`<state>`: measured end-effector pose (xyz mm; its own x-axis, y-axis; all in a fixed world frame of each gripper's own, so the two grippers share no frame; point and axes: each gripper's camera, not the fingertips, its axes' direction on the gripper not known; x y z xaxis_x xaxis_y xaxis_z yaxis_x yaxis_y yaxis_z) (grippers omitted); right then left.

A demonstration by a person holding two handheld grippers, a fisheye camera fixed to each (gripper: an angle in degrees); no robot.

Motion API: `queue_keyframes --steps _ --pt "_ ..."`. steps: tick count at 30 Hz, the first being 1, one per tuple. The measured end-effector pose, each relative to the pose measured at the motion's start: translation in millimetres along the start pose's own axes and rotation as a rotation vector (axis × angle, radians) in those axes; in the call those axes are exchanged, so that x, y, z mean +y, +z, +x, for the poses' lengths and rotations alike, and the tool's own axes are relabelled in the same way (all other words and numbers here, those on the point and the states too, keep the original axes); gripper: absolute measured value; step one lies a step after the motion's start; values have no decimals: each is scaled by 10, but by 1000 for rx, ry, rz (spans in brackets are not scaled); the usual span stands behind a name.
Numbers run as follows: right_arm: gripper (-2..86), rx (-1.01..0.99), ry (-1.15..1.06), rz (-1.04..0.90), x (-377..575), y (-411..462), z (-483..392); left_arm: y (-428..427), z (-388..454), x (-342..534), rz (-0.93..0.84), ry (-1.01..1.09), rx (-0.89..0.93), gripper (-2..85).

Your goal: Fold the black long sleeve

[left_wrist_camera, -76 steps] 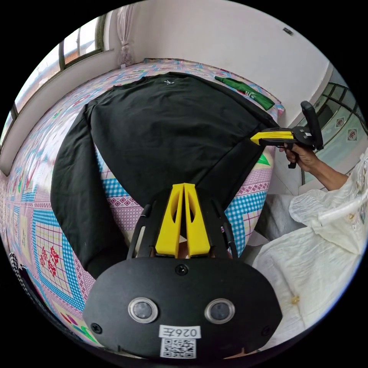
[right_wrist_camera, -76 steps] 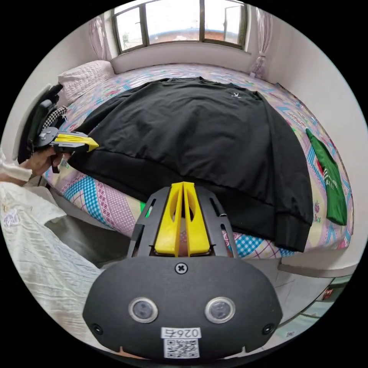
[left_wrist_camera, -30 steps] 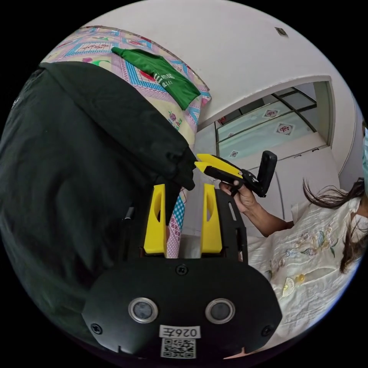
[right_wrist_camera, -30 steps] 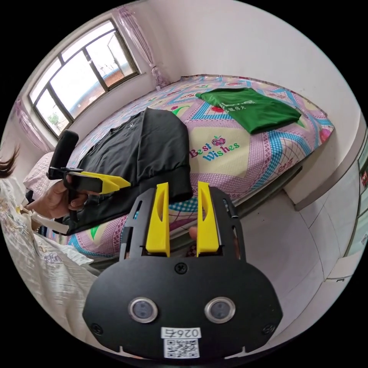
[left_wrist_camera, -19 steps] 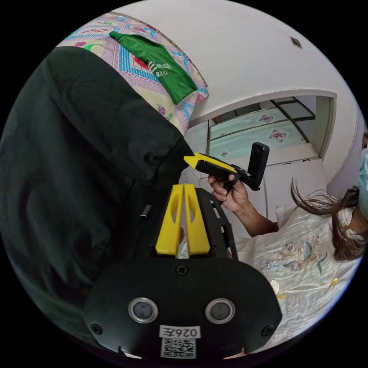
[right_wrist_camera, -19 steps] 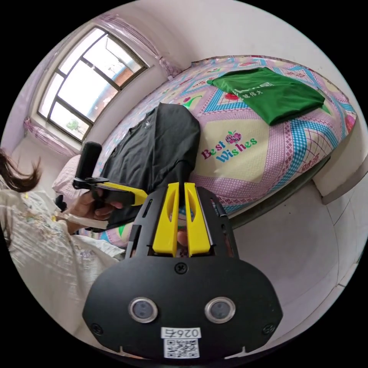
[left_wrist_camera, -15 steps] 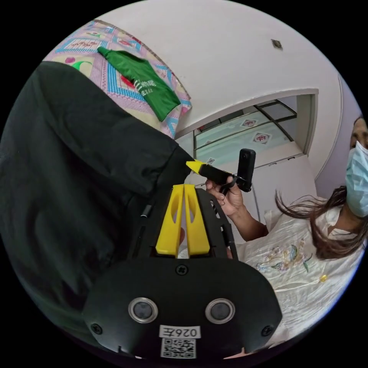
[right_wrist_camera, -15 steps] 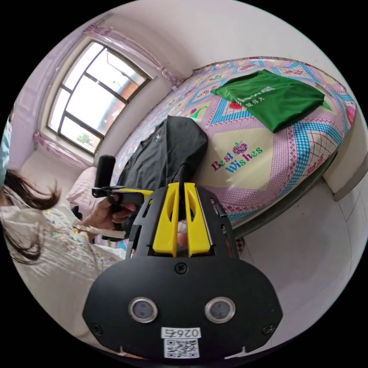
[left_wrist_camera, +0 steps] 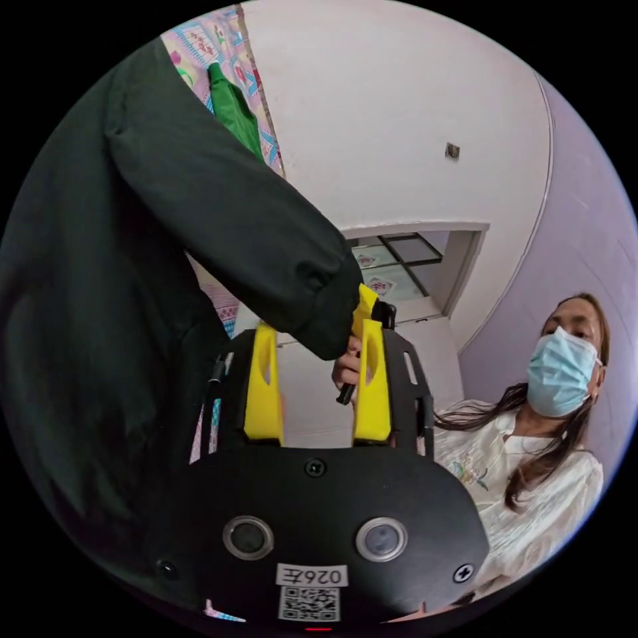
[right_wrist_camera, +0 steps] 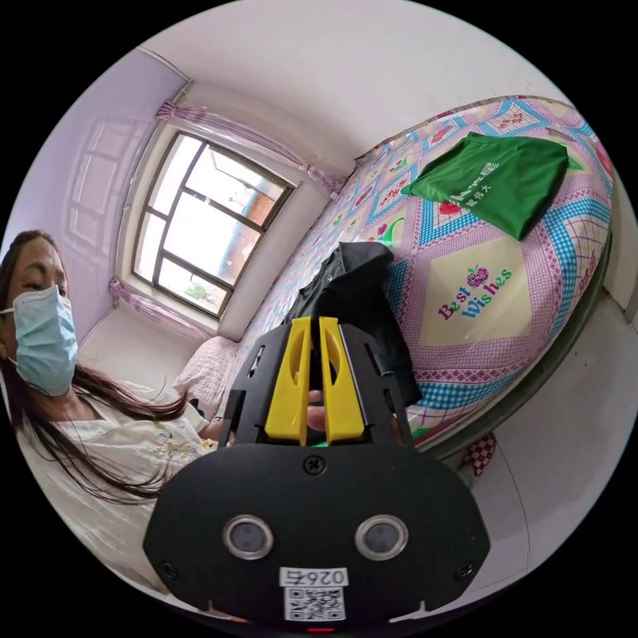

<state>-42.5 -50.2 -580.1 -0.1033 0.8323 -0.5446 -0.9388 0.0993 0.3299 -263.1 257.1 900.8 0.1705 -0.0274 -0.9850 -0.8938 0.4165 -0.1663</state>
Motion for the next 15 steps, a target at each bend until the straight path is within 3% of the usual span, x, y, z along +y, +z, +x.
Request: queue_keyframes --steps 3,10,15 --pt "-12 12 13 20 51 -134 15 -120 60 -107 -11 10 52 7" --pt "-12 -57 -41 72 -102 -216 -293 -452 763 -581 -122 185 14 -7" --pt "-13 -210 -128 71 -77 114 -854 -1059 1663 -489 -190 350 -166 -7"
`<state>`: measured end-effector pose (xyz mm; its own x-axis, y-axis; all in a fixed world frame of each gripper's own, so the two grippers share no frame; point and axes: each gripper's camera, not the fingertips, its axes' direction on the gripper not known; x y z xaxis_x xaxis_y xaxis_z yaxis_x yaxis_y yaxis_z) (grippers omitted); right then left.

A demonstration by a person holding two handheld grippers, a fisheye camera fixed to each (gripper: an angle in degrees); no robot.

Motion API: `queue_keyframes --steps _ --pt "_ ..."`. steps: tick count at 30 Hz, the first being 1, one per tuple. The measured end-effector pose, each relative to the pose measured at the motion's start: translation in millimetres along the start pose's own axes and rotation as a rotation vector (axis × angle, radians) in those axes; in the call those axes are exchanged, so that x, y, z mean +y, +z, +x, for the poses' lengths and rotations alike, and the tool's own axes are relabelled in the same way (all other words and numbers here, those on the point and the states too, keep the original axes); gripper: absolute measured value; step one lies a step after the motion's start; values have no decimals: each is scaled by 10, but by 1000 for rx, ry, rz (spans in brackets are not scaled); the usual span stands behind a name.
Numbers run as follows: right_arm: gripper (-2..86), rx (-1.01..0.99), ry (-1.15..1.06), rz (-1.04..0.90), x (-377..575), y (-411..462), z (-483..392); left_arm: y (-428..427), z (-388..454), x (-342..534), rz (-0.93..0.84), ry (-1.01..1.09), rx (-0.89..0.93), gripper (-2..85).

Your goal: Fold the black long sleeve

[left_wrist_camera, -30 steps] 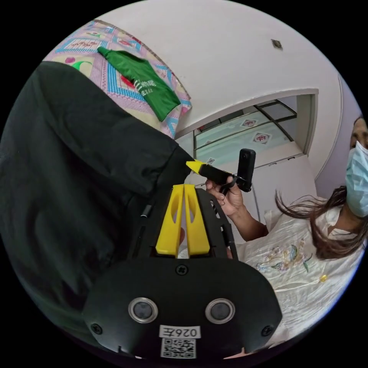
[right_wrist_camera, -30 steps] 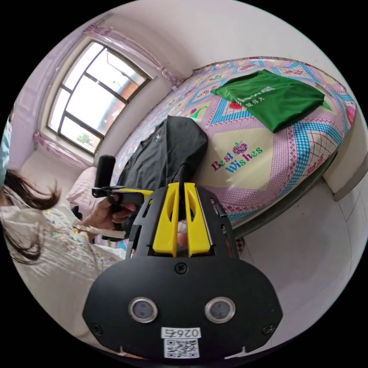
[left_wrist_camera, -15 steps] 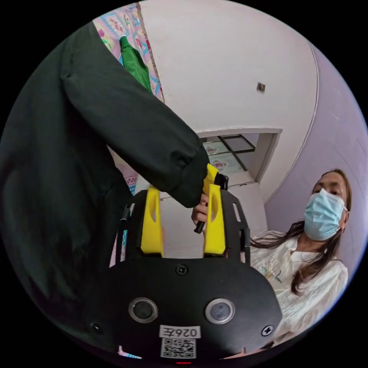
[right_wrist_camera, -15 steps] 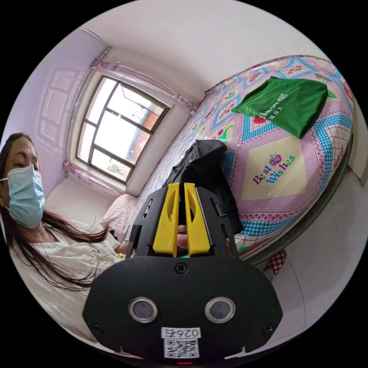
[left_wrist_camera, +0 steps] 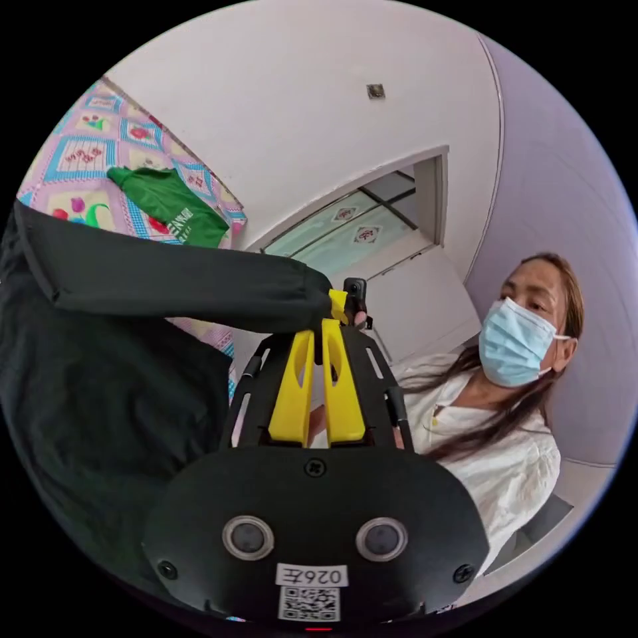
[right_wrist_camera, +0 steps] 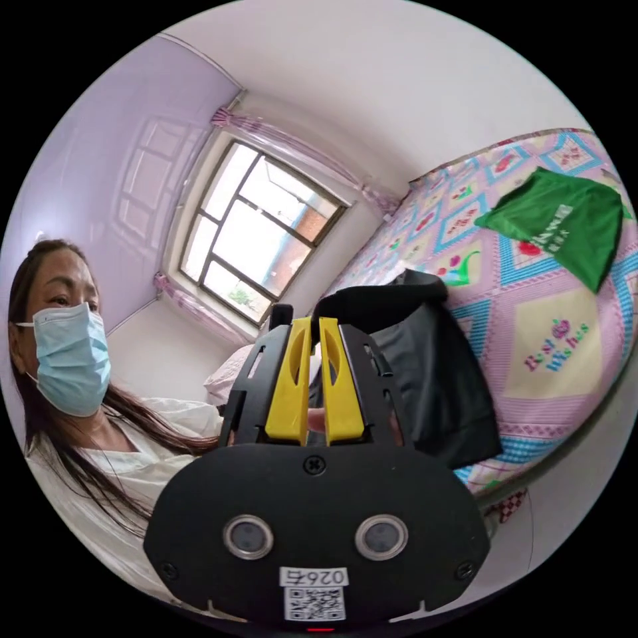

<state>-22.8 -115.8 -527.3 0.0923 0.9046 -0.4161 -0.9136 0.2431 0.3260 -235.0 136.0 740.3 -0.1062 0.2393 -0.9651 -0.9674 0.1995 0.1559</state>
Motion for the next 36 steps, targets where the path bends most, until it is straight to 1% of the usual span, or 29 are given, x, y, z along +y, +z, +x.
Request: queue_keyframes --steps 2,4,5,6,7,8,10,13,16,19,21,23,25,26,27,28,29,30,31,33,34,36 --pt "-12 -76 19 -37 149 328 -72 -242 142 190 -9 -10 -65 -7" --pt "-12 -141 70 -116 493 901 -52 -464 159 466 0 -68 -123 -7" --pt "-12 -150 90 -145 597 1067 -25 -587 91 681 15 -133 -149 -7" --pt "-12 -160 129 -206 817 1397 43 -688 -35 913 45 -211 -145 -7" --pt "-12 -152 153 -261 1053 1722 119 -727 -110 1029 62 -243 -134 -6" --pt "-12 -141 161 -289 1169 1877 159 -779 -292 1255 92 -313 -103 -6" --pt "-12 -85 186 -378 1593 2406 340 -803 -572 1567 139 -405 -66 -5" --pt "-12 -14 210 -480 2041 2880 569 -729 -957 1976 184 -530 -24 2" --pt "-12 12 198 -601 2446 3197 709 -585 -1114 2254 205 -616 -8 15" --pt "-11 45 147 -663 2707 3271 780 -487 -1099 2376 210 -660 -14 30" --pt "-9 80 118 -645 2723 3187 852 -483 -1004 2383 215 -671 -47 40" --pt "-7 171 65 -575 2625 3018 921 -514 -889 2375 226 -681 -101 47" --pt "-3 334 -14 -474 2388 2804 1038 -562 -757 2335 231 -711 -209 56" --pt "-2 381 -39 -452 2319 2769 1070 -595 -671 2241 225 -716 -305 64" --pt "0 472 -91 -415 2176 2730 1136 -622 -610 2083 213 -708 -396 79" --pt "4 562 -153 -387 2033 2738 1205 -630 -591 1980 207 -698 -439 87" --pt "5 608 -182 -374 1964 2759 1245 -633 -583 1723 192 -665 -515 104" --pt "10 698 -246 -355 1838 2837 1329 -613 -620 1423 175 -628 -573 121" --pt "15 777 -310 -351 1732 2963 1424 -592 -654 1258 164 -607 -595 129" --pt "24 854 -387 -371 1598 3216 1587 -437 -876 531 102 -511 -662 156" --pt "34 865 -422 -397 1531 3397 1700 -385 -955 347 81 -493 -675 159" --pt "46 830 -441 -427 1453 3625 1850 -149 -1340 -349 3 -460 -683 166"
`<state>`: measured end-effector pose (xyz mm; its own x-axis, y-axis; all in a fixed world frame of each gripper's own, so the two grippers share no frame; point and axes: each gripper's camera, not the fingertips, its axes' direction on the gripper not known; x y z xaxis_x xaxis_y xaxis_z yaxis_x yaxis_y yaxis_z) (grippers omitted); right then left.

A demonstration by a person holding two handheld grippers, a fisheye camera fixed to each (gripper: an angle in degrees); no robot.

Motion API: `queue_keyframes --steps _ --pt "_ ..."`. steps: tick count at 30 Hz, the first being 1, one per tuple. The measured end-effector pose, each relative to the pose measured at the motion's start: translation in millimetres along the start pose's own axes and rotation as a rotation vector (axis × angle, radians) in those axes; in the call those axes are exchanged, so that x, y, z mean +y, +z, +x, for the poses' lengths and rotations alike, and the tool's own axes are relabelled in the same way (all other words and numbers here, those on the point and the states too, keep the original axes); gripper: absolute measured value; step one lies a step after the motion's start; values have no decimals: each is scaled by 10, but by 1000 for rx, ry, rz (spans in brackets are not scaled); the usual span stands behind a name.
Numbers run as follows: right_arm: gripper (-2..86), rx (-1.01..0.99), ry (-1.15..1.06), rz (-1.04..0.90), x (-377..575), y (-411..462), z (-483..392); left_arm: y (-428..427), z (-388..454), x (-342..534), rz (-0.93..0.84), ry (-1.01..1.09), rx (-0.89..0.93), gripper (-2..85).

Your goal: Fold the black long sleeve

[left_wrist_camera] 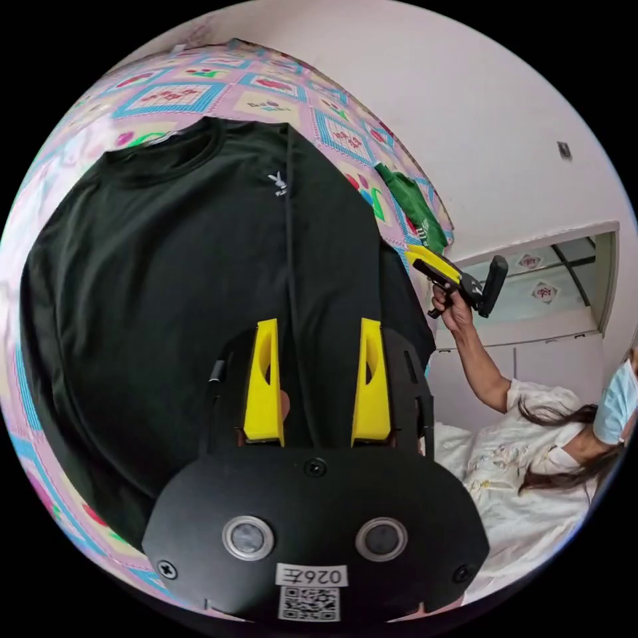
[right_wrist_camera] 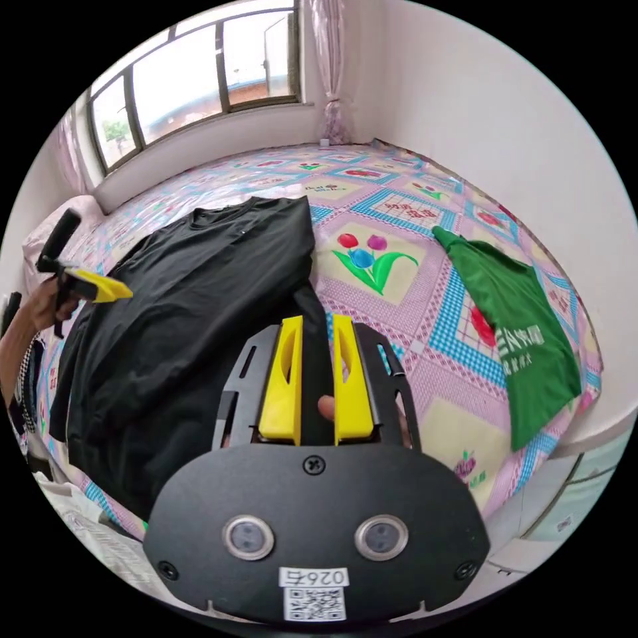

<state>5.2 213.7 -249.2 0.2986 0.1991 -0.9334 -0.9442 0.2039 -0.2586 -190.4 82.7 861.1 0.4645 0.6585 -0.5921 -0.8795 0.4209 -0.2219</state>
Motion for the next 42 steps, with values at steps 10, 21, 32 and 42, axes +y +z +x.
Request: queue_keyframes --steps 10,21,32,42 --pt "-7 -75 -148 -157 -232 1005 -210 836 387 -932 -256 101 -132 -6" --pt "10 -338 138 -87 372 873 629 521 87 -450 -14 15 -33 120" --pt "-7 -168 -139 -26 517 581 47 644 258 -546 -133 118 -198 -7" --pt "16 -431 140 -128 1040 761 1022 653 -105 -360 -147 28 -12 -6"
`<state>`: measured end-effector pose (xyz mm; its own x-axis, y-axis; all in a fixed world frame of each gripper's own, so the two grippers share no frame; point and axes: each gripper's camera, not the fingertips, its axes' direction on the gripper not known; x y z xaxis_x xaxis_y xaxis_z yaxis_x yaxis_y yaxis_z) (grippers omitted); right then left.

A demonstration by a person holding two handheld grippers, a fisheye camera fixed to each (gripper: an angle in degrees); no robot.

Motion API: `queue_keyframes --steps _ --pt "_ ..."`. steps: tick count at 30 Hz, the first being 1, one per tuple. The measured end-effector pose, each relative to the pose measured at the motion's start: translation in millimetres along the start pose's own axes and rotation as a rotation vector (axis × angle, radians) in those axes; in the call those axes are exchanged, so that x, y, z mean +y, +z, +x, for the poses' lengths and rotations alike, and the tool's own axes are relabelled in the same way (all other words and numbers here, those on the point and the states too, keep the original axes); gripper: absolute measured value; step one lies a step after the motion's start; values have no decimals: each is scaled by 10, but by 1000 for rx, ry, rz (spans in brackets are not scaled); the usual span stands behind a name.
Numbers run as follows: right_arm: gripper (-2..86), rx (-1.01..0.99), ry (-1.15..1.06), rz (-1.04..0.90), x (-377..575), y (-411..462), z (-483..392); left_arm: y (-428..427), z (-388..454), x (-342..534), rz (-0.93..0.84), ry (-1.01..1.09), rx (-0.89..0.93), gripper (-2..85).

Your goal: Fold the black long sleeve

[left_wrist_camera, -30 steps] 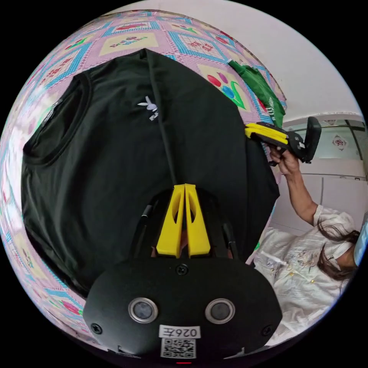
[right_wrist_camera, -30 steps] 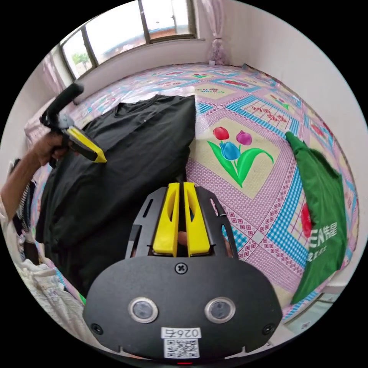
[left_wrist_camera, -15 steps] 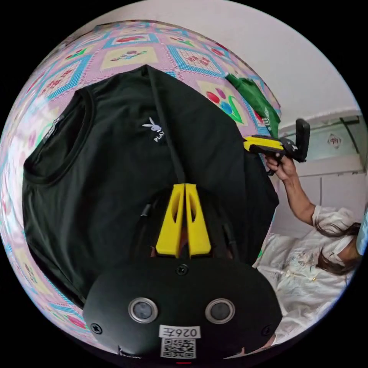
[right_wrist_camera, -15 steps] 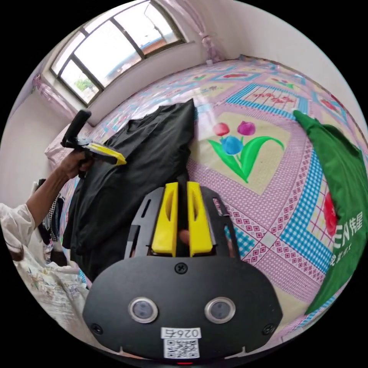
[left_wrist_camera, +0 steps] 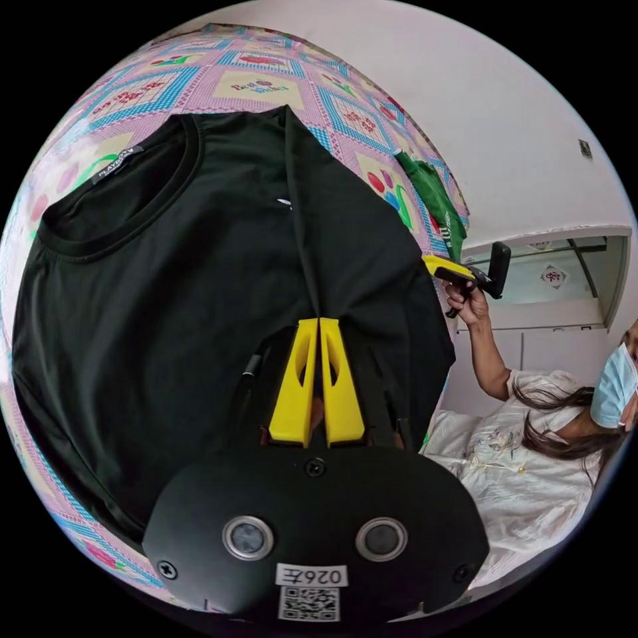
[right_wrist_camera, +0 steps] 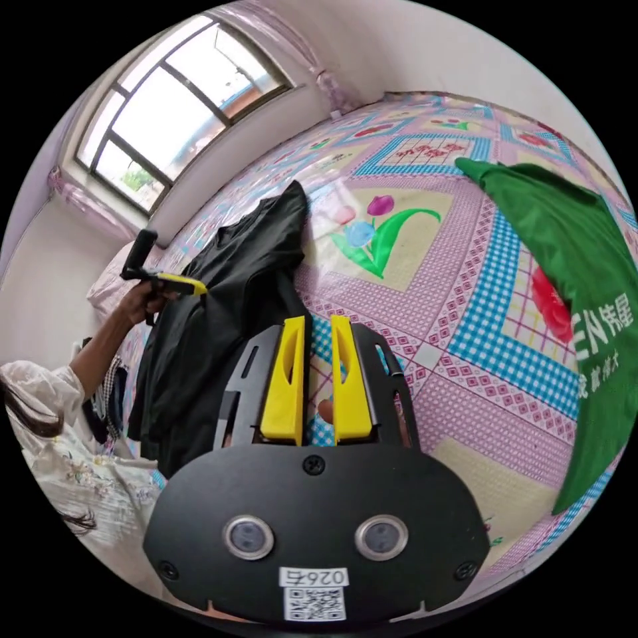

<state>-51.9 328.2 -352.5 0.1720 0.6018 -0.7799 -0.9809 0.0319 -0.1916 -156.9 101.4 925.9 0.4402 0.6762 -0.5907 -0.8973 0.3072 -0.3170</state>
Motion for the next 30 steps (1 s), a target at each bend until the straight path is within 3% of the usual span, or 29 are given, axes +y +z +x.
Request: queue_keyframes --steps 3,8,11,15,17,19,21,25,27,29,30 --pt "2 -137 -110 -86 81 120 -280 -209 -53 16 49 -8 -4 11" --pt "40 -13 -93 53 142 -179 -253 -614 -97 -245 183 5 30 91" --pt "67 -40 -51 53 -145 -59 -49 -370 -26 -714 97 28 47 113" --pt "12 -120 -157 -131 -571 477 -248 277 166 -1106 -213 102 -7 3" --pt "-4 -13 -235 -54 -492 234 -533 109 317 -963 -119 176 -84 -4" --pt "-7 214 -328 124 -152 -267 -865 -101 229 -726 -39 129 -103 -7" --pt "-1 277 -330 147 14 -414 -858 -251 -96 -425 -30 7 -168 -7" --pt "52 136 -160 57 -163 -408 -290 -439 -322 -203 104 -59 -11 2" --pt "68 28 -103 36 -350 -323 -95 -447 -272 -320 142 -55 -4 75" --pt "66 -7 -64 -2 -567 -94 5 -340 -236 -522 119 -48 6 88" --pt "46 -15 -84 -67 -703 148 -17 -198 -204 -674 60 -22 35 34"
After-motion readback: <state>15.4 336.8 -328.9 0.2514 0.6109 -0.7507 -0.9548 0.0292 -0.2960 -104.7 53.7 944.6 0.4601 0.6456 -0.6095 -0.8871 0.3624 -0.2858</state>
